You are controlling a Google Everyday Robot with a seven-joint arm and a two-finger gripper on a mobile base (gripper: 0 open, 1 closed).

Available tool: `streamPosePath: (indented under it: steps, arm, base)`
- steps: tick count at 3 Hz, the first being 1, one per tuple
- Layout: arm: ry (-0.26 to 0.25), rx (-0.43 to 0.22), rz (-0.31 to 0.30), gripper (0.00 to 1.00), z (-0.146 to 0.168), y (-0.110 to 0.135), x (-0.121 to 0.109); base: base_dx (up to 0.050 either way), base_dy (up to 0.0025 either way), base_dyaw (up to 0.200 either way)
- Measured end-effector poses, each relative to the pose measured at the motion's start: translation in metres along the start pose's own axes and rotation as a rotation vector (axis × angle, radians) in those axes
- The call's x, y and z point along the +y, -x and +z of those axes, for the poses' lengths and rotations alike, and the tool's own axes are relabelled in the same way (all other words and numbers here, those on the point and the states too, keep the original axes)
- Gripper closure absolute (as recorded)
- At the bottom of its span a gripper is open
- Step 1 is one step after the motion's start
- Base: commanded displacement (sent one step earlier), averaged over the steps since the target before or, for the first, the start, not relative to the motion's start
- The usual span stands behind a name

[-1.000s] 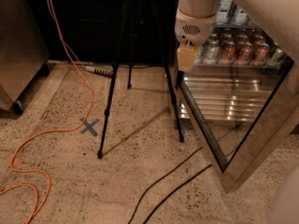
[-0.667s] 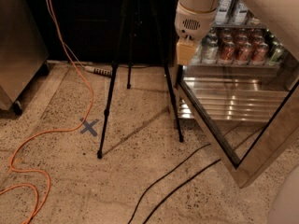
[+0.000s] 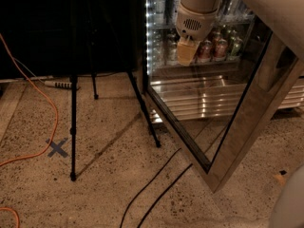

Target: Close left fridge door

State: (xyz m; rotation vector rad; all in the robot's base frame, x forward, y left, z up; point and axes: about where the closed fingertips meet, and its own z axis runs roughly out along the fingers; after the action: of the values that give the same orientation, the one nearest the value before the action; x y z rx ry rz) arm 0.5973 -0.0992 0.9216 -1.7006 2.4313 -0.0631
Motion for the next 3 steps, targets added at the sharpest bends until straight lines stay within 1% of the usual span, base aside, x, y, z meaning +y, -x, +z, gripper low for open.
streamPosePath:
  steps: [2,3]
  arm:
    - [0.000,0.000,0.000,1.00,0.0000,0.0000,0.0000]
    - [0.000,0.000,0.000,1.00,0.0000,0.0000,0.0000]
  base:
    - [0.050,-0.00002,0.000]
    - [0.000,-0.00001,-0.196]
